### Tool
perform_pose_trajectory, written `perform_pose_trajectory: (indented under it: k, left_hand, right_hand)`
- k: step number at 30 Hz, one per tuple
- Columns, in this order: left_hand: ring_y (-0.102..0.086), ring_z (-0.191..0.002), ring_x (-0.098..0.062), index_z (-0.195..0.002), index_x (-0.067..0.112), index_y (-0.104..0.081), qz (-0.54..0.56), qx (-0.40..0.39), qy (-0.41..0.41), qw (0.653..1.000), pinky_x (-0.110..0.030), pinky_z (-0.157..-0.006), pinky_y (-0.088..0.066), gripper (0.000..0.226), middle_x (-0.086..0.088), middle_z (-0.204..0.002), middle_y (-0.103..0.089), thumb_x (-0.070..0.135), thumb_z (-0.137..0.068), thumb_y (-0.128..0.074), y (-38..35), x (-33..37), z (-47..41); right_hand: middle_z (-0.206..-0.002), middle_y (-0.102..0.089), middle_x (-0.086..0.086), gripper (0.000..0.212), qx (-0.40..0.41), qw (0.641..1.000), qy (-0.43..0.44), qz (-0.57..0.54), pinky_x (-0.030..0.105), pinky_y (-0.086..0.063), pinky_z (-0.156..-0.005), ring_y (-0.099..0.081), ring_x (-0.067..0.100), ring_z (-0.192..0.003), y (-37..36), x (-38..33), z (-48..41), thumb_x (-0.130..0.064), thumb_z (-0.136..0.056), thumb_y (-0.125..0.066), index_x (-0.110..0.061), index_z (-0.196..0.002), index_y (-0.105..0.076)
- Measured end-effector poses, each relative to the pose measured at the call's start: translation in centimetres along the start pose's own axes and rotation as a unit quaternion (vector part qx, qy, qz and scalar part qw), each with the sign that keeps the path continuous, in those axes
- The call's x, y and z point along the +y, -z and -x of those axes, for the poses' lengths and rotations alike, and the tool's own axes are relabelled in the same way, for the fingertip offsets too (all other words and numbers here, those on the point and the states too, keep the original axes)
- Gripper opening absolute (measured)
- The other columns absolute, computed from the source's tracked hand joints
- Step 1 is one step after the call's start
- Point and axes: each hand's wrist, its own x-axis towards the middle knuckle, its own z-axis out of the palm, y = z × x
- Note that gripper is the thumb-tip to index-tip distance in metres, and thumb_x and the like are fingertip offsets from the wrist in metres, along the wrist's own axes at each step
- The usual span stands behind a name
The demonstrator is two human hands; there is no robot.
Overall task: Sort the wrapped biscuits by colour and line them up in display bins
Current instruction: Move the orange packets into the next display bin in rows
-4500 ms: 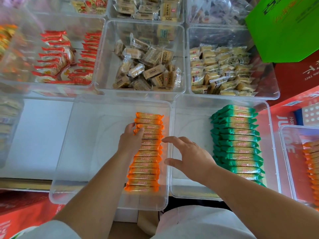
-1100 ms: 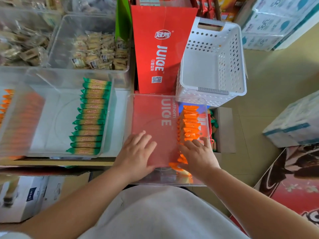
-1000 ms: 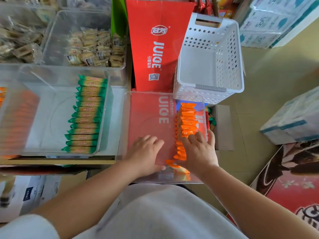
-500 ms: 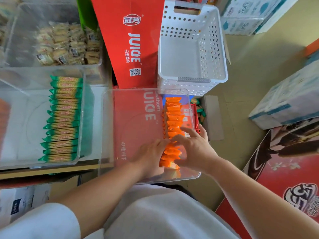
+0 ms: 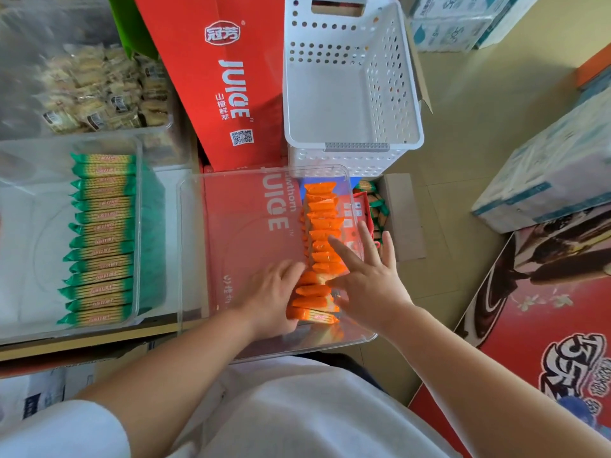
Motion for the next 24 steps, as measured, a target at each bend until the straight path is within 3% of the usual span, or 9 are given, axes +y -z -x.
perform_pose_trajectory:
  k: [2, 5, 7, 9, 13, 16, 19, 24]
  left_hand:
    - [-0.056, -0.108, -0.028, -0.142, 0.022, -0.037, -0.039, 0.009, -0.021, 0.999, -0.043, -0.091, -0.049, 0.093, -0.005, -0.127, -0.056, 0.042, -0.060, -0.077, -0.5, 0.3, -0.2]
    - [-0.061, -0.100, -0.030, -0.140, 0.018, -0.040, -0.058, 0.030, -0.039, 0.997, -0.046, -0.085, -0.050, 0.103, -0.006, -0.117, -0.060, 0.043, -0.049, -0.081, -1.2, 1.4, -0.9]
    - [-0.062, -0.094, -0.029, -0.140, 0.018, -0.040, -0.061, 0.035, -0.047, 0.996, -0.044, -0.080, -0.050, 0.110, -0.006, -0.111, -0.062, 0.042, -0.043, -0.085, -1.4, 1.9, -1.4]
    - [-0.062, -0.091, -0.029, -0.142, 0.021, -0.036, -0.054, 0.030, -0.044, 0.997, -0.042, -0.077, -0.051, 0.113, -0.006, -0.109, -0.062, 0.040, -0.043, -0.087, -1.6, 2.2, -1.6]
    - [-0.061, -0.085, -0.031, -0.136, 0.028, -0.039, -0.030, 0.014, -0.025, 0.999, -0.040, -0.071, -0.052, 0.103, -0.005, -0.101, -0.062, 0.038, -0.045, -0.087, -1.4, 1.7, -1.4]
    - [-0.061, -0.091, -0.033, -0.125, 0.035, -0.044, -0.007, -0.023, -0.024, 0.999, -0.042, -0.076, -0.052, 0.082, -0.007, -0.107, -0.061, 0.040, -0.052, -0.083, -1.3, 0.9, -1.1]
    - [-0.058, -0.101, -0.032, -0.122, 0.036, -0.051, 0.050, -0.044, 0.016, 0.998, -0.041, -0.083, -0.051, 0.068, -0.003, -0.117, -0.056, 0.041, -0.059, -0.077, -0.5, 0.3, -0.9]
    - [-0.057, -0.092, -0.020, -0.116, 0.035, -0.052, 0.109, -0.021, 0.063, 0.992, -0.031, -0.072, -0.044, 0.068, 0.008, -0.106, -0.050, 0.051, -0.055, -0.078, 2.9, -0.1, 0.9]
  right_hand:
    - [-0.170, 0.001, -0.005, 0.021, 0.002, 1.000, 0.004, 0.006, 0.074, 0.021, -0.108, 0.040, 0.045, -0.141, -0.1, -0.2, -0.1, -0.056, -0.091, -0.061, -0.053, -0.110, -0.069]
    - [-0.169, -0.008, -0.005, 0.018, 0.016, 1.000, -0.012, -0.011, 0.073, 0.018, -0.110, 0.037, 0.044, -0.143, -0.1, -0.8, -0.2, -0.057, -0.090, -0.062, -0.047, -0.097, -0.074]
    - [-0.165, -0.027, -0.005, 0.025, 0.026, 0.998, -0.044, -0.041, 0.072, 0.011, -0.114, 0.022, 0.042, -0.151, -0.4, -1.2, -0.3, -0.062, -0.084, -0.066, -0.039, -0.079, -0.076]
    - [-0.154, -0.044, -0.002, 0.029, 0.054, 0.993, -0.068, -0.077, 0.069, 0.001, -0.117, 0.000, 0.041, -0.154, -1.0, -1.3, -0.3, -0.065, -0.074, -0.074, -0.036, -0.073, -0.074]
    - [-0.146, -0.048, 0.000, 0.035, 0.083, 0.979, -0.071, -0.171, 0.063, -0.026, -0.114, -0.025, 0.043, -0.146, -2.0, -0.4, -0.3, -0.050, -0.063, -0.087, -0.031, -0.085, -0.067]
    - [-0.139, -0.054, 0.003, 0.024, 0.114, 0.963, -0.055, -0.240, 0.060, -0.042, -0.105, -0.042, 0.043, -0.129, -2.4, -0.1, -0.5, -0.028, -0.067, -0.085, -0.026, -0.086, -0.069]
    - [-0.137, -0.056, 0.004, 0.019, 0.133, 0.948, -0.043, -0.286, 0.052, -0.041, -0.106, -0.042, 0.043, -0.125, -2.3, -0.7, -0.8, -0.020, -0.071, -0.080, -0.022, -0.088, -0.071]
    - [-0.136, -0.055, 0.005, 0.013, 0.154, 0.932, -0.048, -0.323, 0.054, -0.046, -0.099, -0.041, 0.038, -0.124, -2.2, -0.6, -0.6, -0.019, -0.079, -0.077, -0.020, -0.092, -0.073]
